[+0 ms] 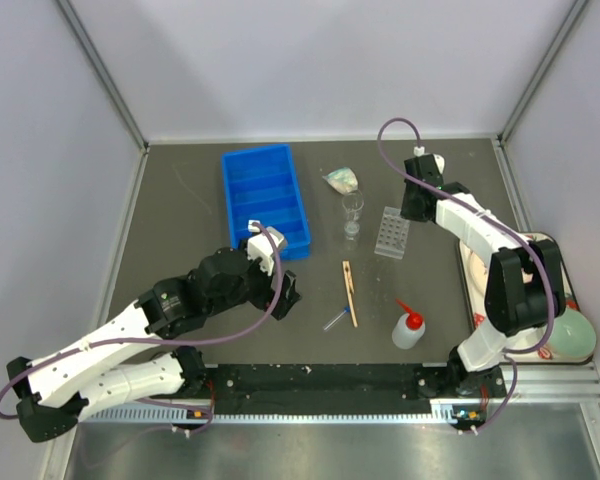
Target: Organize the chemistry lab equipment
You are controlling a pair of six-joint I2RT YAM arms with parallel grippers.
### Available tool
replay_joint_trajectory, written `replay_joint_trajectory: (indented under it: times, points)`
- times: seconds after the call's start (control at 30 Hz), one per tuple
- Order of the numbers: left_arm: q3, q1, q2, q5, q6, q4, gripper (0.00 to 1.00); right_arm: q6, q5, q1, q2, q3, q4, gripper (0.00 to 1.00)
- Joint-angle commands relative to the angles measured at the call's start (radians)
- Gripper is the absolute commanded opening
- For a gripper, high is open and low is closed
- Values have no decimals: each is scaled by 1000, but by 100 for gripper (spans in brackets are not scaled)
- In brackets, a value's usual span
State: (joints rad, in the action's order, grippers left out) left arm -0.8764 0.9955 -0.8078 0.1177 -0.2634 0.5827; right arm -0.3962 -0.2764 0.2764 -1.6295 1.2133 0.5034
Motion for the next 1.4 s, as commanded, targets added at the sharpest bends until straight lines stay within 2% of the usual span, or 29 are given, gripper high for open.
replay_joint_trajectory:
  times: [0.0, 1.1, 1.37]
  points:
    - [-9, -1, -1, 14, -4, -26, 99, -1, 2, -11, -16, 14, -37, 0]
    - [-16, -1, -21, 23, 1, -21, 99, 13, 14, -13, -93, -5, -51, 0]
    - [-18, -1, -25, 23, 1, -21, 99, 13, 5, -11, -110, -3, -51, 16]
